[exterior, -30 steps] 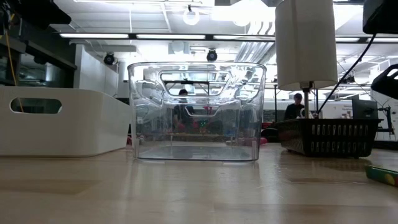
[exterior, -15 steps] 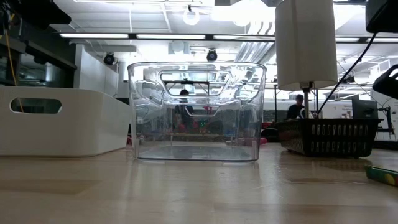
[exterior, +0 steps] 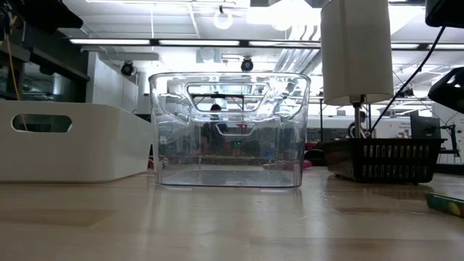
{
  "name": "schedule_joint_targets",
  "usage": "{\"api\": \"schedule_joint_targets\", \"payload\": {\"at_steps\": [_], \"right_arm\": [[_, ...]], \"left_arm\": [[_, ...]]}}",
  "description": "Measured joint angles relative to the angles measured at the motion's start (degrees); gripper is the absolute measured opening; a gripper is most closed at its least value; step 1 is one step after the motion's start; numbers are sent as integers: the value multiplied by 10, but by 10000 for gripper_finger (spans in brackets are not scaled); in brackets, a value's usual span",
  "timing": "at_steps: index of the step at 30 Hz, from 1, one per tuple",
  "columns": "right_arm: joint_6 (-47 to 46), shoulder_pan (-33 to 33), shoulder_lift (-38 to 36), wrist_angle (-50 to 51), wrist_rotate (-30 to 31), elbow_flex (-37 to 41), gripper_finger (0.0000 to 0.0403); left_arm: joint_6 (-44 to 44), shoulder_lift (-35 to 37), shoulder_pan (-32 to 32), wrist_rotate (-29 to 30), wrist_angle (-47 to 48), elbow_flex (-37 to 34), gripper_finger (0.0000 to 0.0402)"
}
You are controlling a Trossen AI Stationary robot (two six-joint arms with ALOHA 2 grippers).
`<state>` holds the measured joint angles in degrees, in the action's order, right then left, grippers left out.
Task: Pick & Place School Supplies
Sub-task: Put the crayon box into the white bin
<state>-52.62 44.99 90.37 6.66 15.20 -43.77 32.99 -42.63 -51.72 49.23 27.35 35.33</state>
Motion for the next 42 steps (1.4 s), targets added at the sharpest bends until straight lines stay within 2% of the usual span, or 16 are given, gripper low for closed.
{"api": "schedule_joint_targets", "payload": {"at_steps": [4, 8, 13, 28, 42], "right_arm": [[-2, 0, 5, 9, 10, 0, 183], [-7, 1, 42, 5, -1, 0, 225], [-18, 3, 79, -21, -2, -1, 254], [-15, 36, 85, -16, 68, -1, 255], [-8, 65, 128, -15, 133, -2, 255]], "left_arm": [[0, 0, 0, 0, 0, 0, 230], [0, 0, 0, 0, 0, 0, 230], [0, 0, 0, 0, 0, 0, 230], [0, 0, 0, 0, 0, 0, 230], [0, 0, 0, 0, 0, 0, 230]]}}
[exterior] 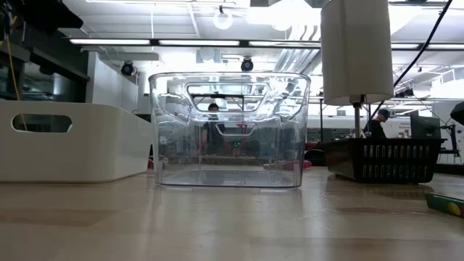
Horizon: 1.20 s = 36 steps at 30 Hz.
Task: Pick & Place School Supplies
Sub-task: Put the crayon box into the white bin
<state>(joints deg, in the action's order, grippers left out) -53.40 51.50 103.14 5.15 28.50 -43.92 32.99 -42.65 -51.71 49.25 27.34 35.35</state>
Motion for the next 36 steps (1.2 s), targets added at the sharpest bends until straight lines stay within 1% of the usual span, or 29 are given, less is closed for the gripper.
{"api": "schedule_joint_targets", "payload": {"at_steps": [4, 7, 18, 21, 26, 28, 33, 36], "right_arm": [[3, 3, 0, 4, 2, 0, 249], [9, 3, 0, 5, 2, 1, 236], [8, 2, 0, -1, 6, 2, 159], [10, 2, 0, -8, 6, 2, 157], [11, 2, 0, -11, 5, 2, 176], [12, 2, 0, -13, 5, 2, 178], [15, 3, 0, -16, 11, 2, 161], [33, 3, 1, -27, 11, 3, 154]], "left_arm": [[0, 0, 0, 0, 0, 0, 230], [0, 0, 0, 0, 0, 0, 230], [0, 0, 0, 0, 0, 0, 230], [0, 0, 0, 0, 0, 0, 230], [0, 0, 0, 0, 0, 0, 230], [0, 0, 0, 0, 0, 0, 230], [0, 0, 0, 0, 0, 0, 230], [0, 0, 0, 0, 0, 0, 230]]}}
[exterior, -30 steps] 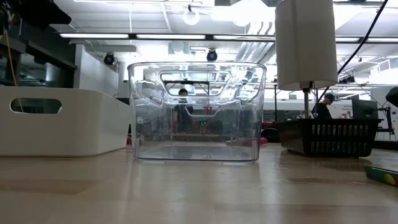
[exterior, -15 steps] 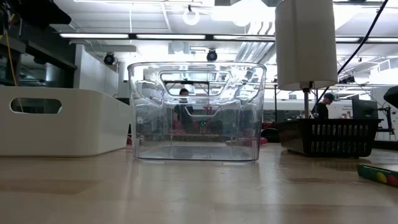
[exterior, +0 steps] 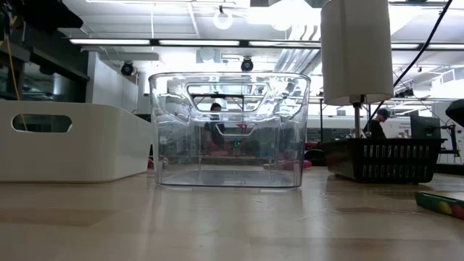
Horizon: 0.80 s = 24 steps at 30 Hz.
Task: Pick & Place School Supplies
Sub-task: Put the crayon box into the white bin
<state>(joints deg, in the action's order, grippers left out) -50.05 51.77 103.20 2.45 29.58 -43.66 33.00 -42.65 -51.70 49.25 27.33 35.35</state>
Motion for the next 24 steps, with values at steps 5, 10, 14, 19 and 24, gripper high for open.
{"api": "schedule_joint_targets", "payload": {"at_steps": [5, 10, 14, 19, 24], "right_arm": [[8, 0, 0, -11, 2, 0, 165], [12, 0, 0, -15, 2, 0, 160], [24, -2, 0, -26, 2, 0, 150], [32, -11, -11, -27, -8, 0, 149], [67, -24, -35, -32, -9, 0, 147]], "left_arm": [[0, 0, 0, 0, 0, 0, 230], [0, 0, 0, 0, 0, 0, 230], [0, 0, 0, 0, 0, 0, 230], [0, 0, 0, 0, 0, 0, 230], [0, 0, 0, 0, 0, 0, 230]]}}
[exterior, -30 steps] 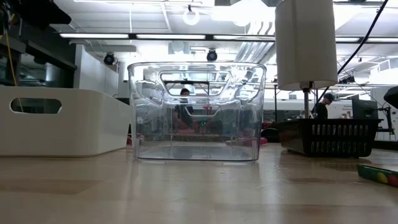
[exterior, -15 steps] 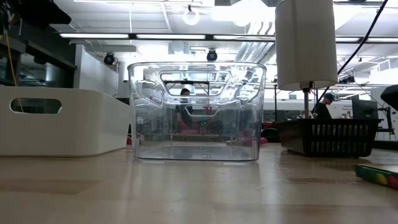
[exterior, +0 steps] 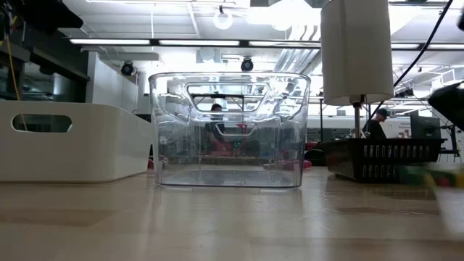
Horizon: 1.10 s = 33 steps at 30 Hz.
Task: Pick & Place School Supplies
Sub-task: Put the crayon box into the white bin
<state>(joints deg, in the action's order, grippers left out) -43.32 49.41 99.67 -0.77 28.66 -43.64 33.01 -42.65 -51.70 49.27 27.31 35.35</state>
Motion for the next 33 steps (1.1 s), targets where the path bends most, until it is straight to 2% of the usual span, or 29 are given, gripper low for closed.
{"api": "schedule_joint_targets", "payload": {"at_steps": [4, 13, 27, 30, 33], "right_arm": [[26, -13, -11, -12, 4, 0, 146], [116, -49, -13, -107, -2, -5, 146], [274, -107, -14, -110, -19, -110, 146], [286, -126, -15, -109, -19, -118, 146], [285, -145, -15, -110, -22, -121, 146]], "left_arm": [[0, 0, 0, 0, 0, 0, 230], [0, 0, 0, 0, 0, 0, 230], [-4, 0, 0, 0, 0, 0, 230], [-52, -9, 0, 1, -4, 0, 230], [-145, -35, 0, 1, -34, 0, 230]]}}
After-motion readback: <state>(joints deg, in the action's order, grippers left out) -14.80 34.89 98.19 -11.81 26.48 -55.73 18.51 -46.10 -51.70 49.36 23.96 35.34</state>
